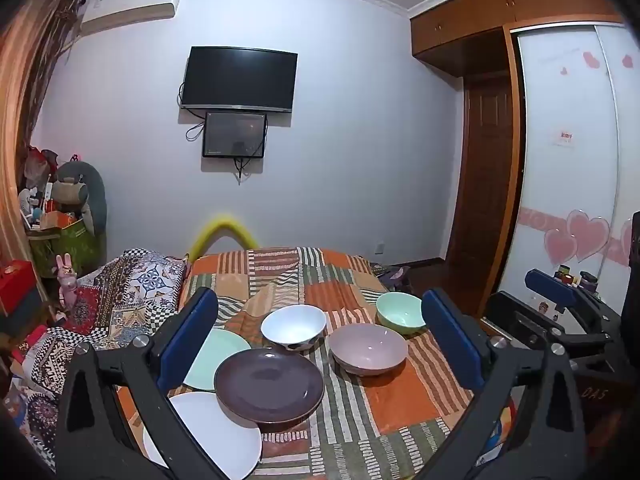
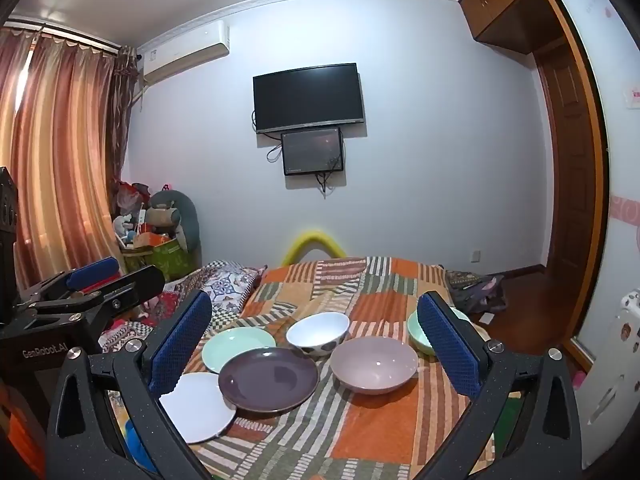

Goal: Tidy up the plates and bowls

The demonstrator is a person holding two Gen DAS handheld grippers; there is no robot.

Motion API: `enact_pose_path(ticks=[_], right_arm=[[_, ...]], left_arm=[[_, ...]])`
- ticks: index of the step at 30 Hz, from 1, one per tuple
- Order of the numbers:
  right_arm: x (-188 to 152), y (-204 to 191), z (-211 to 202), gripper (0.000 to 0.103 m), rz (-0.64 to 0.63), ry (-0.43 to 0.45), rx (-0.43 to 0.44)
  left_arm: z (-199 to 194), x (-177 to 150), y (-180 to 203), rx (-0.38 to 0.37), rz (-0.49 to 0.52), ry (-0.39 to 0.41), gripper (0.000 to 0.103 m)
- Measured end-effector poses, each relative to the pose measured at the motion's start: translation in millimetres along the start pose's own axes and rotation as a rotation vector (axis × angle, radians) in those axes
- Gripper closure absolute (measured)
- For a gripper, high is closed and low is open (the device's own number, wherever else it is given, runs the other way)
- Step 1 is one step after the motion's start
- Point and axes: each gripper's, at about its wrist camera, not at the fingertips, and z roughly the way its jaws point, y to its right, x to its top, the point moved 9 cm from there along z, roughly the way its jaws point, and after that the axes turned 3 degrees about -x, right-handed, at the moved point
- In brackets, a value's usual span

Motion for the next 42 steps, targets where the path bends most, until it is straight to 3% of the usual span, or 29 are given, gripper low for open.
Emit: enact_pose_path(ticks=[42], right_arm=[[1.3,-0.5,0.4,0.0,0.008,0.008,0.0]], left_arm=[[-0.3,-1.0,-1.3,0.008,0.0,0.014,0.0]])
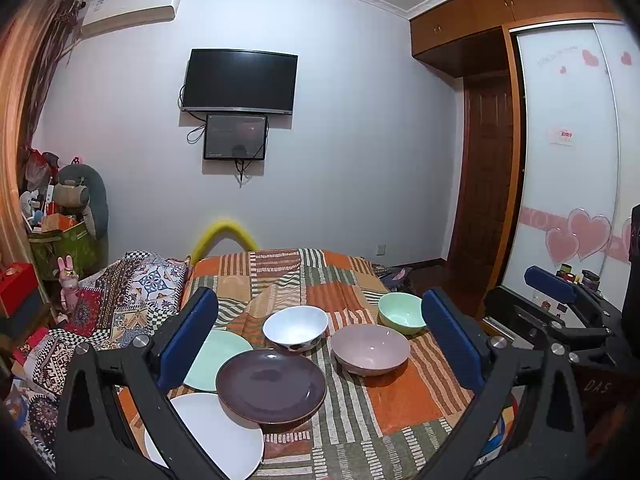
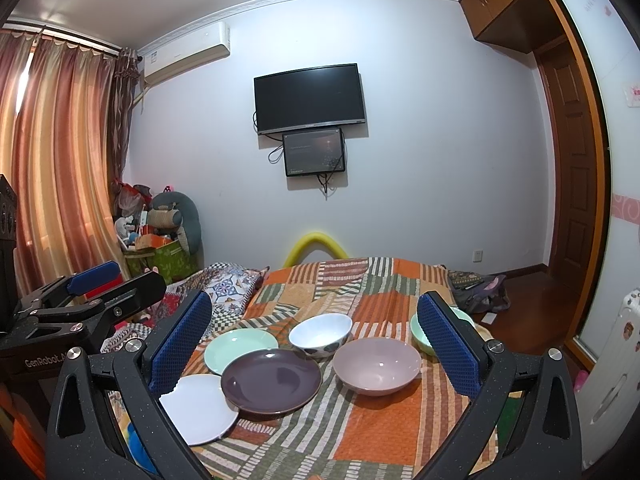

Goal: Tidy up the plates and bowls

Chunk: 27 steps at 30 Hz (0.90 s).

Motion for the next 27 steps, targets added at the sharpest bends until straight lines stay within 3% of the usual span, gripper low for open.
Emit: enact_pose_path(ticks=[27], right_arm=[[-2.3,-1.0,2.7,0.0,-0.003,-0.003,-0.001]], left_arm=[[0.3,-2.8,0.3,-0.005,0.001,-0.009,0.0]])
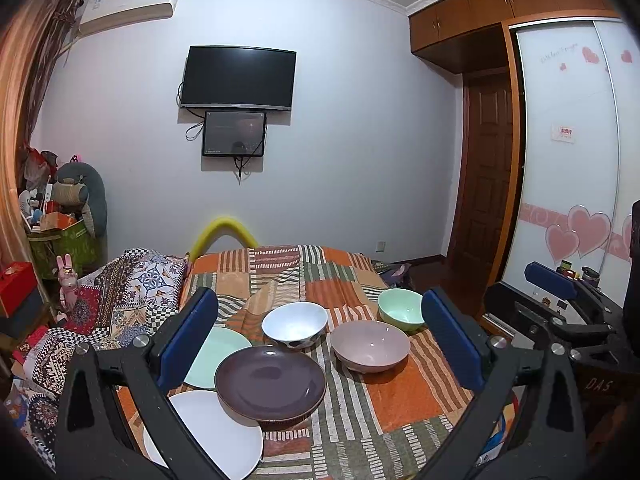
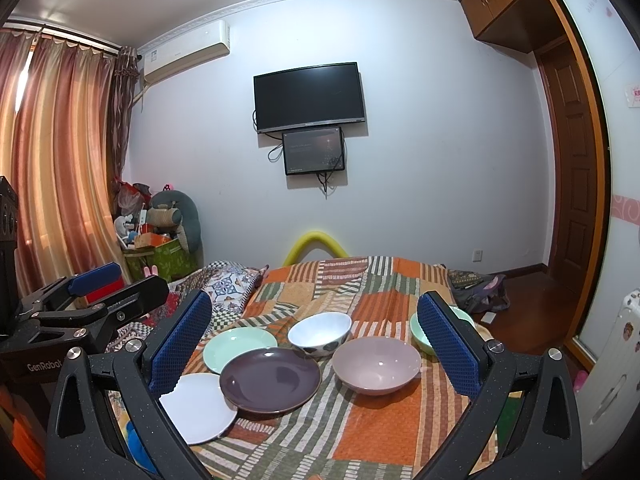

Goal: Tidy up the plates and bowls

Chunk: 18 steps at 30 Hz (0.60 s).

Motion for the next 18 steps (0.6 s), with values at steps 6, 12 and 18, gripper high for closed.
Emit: enact_pose_path(ticks=[6,12,18], right_arm=[[-0.4,0.2,0.0,0.0,0.001,-0.002,0.0],[-3.1,-0.2,1.6,0.0,-0.003,-0.004,0.001],[-6.5,1.6,2.6,0.001,0.006,-0.002,-0.002]], left_arm=[[0.3,-0.9,-1.1,0.001,-0.001,-0.002,0.0],[2.7,-2.7,-3.5,0.003,-0.006,-0.006,0.0],[5.0,-4.0,-6.2,0.005,-0.009,-0.012,0.0]])
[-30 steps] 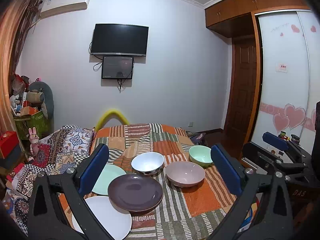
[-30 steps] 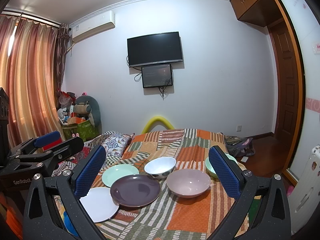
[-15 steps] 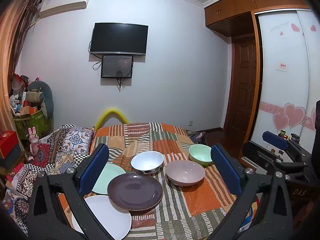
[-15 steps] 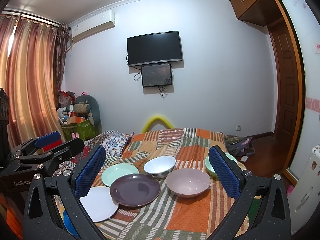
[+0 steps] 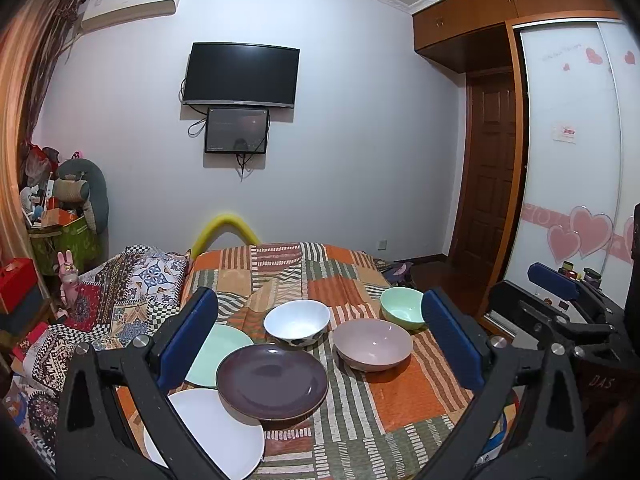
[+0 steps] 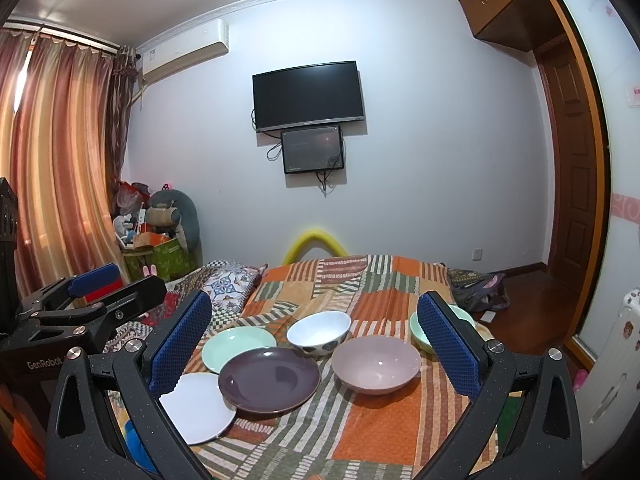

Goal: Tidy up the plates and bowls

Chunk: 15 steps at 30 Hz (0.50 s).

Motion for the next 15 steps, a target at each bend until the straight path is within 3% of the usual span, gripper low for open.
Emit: enact_pose_path(ticks=[7,15], right_arm=[[-6.6,6.6,7.1,0.001,0.02,-0.017,-0.019],[-38.0,10.0,39.9,0.005,0.045,-0.16,0.005]], left_arm=[[11.4,-11.8,-7.0,-0.004,-0.003,-0.034,0.0],[39.4,-40.1,-32.2,0.008,-0.041,-0.125,0.0]])
